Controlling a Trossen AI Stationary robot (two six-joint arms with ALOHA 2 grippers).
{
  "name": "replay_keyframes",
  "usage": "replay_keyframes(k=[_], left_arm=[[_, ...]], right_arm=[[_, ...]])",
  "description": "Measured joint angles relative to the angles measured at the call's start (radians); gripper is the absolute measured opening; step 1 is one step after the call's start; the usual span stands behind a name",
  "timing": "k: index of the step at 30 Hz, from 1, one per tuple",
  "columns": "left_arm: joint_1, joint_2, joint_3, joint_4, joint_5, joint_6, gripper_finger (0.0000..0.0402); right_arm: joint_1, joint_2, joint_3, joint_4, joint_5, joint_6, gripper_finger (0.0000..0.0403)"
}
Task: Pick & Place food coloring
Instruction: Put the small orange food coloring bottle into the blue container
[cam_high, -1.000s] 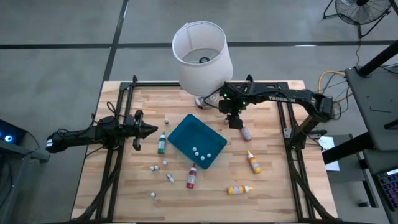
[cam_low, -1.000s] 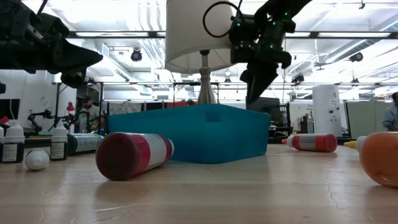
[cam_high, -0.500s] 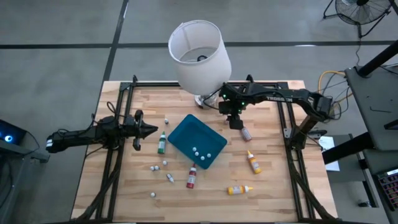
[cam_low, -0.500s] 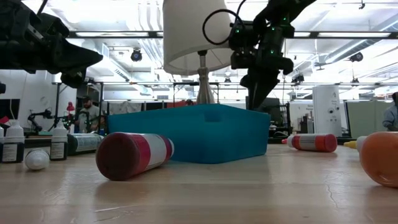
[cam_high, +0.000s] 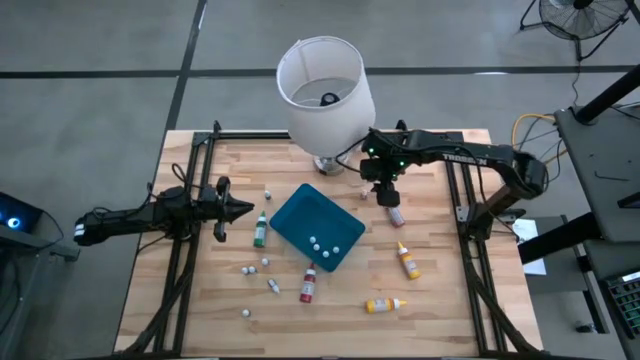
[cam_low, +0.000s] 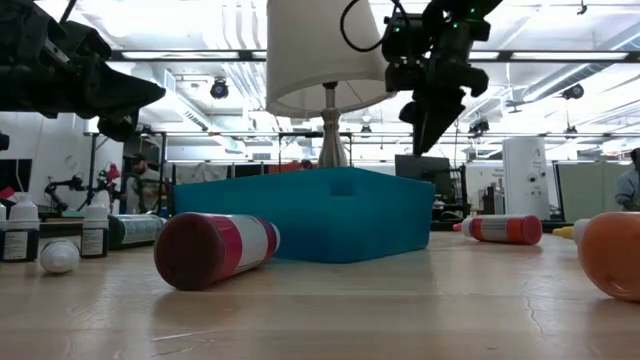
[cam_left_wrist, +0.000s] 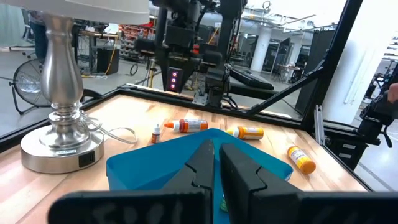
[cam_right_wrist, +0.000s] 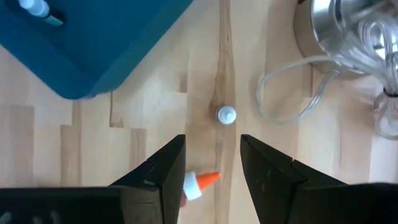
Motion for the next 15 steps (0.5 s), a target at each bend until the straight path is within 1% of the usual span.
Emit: replay_keyframes(k=[9,12,15], left_arm=[[0.0,0.0,0.0,0.0,0.0,0.0,0.0],[0.0,0.0,0.0,0.0,0.0,0.0,0.0],[0.0,0.0,0.0,0.0,0.0,0.0,0.0]], right_arm=[[0.001,-0.058,-0.038,-0.027,0.0,0.029,0.0146],[0.002,-0.091,-0.077,0.006,0.001,0.072,0.0146],[0.002,-0.157,-0.147,0.081,0.001,0.11,0.0146]])
